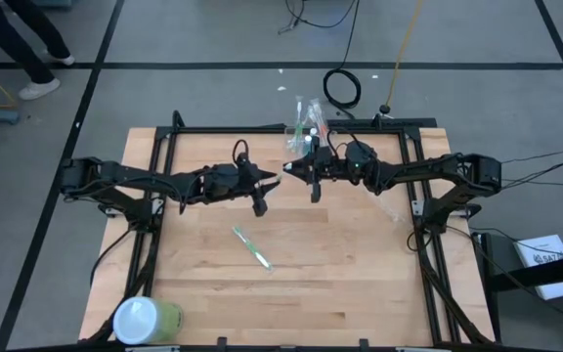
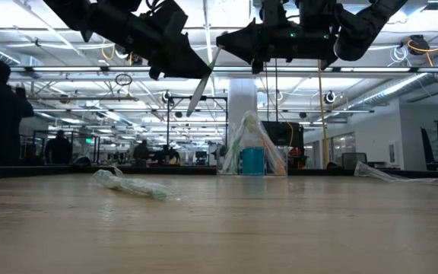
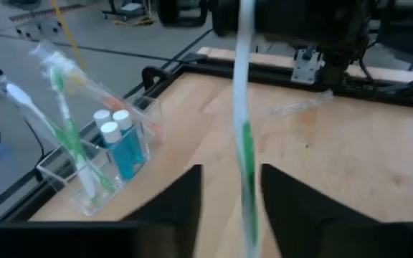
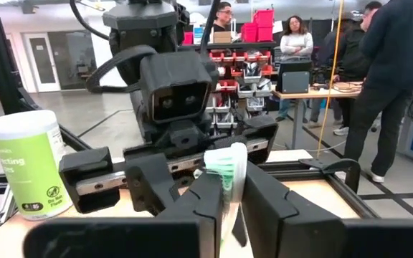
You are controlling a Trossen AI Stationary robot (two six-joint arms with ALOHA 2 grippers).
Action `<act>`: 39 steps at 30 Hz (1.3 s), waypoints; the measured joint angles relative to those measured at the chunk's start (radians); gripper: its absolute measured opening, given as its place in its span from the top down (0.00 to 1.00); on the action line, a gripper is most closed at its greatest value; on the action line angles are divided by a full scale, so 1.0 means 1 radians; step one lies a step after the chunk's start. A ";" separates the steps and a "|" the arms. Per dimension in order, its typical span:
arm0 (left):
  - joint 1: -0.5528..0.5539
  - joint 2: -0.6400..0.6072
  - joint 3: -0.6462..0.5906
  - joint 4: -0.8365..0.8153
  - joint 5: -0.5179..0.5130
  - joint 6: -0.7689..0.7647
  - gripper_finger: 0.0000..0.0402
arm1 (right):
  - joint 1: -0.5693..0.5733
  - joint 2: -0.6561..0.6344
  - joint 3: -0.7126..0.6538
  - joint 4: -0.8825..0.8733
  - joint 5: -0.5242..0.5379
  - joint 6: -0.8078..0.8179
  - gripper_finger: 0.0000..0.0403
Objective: Pick & Place toothbrushing station
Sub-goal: Put the green toothbrush into the transparent organizer
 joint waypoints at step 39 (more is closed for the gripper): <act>-0.035 -0.100 0.001 -0.092 -0.032 0.021 0.27 | -0.415 0.229 0.302 -0.409 0.102 -0.099 0.93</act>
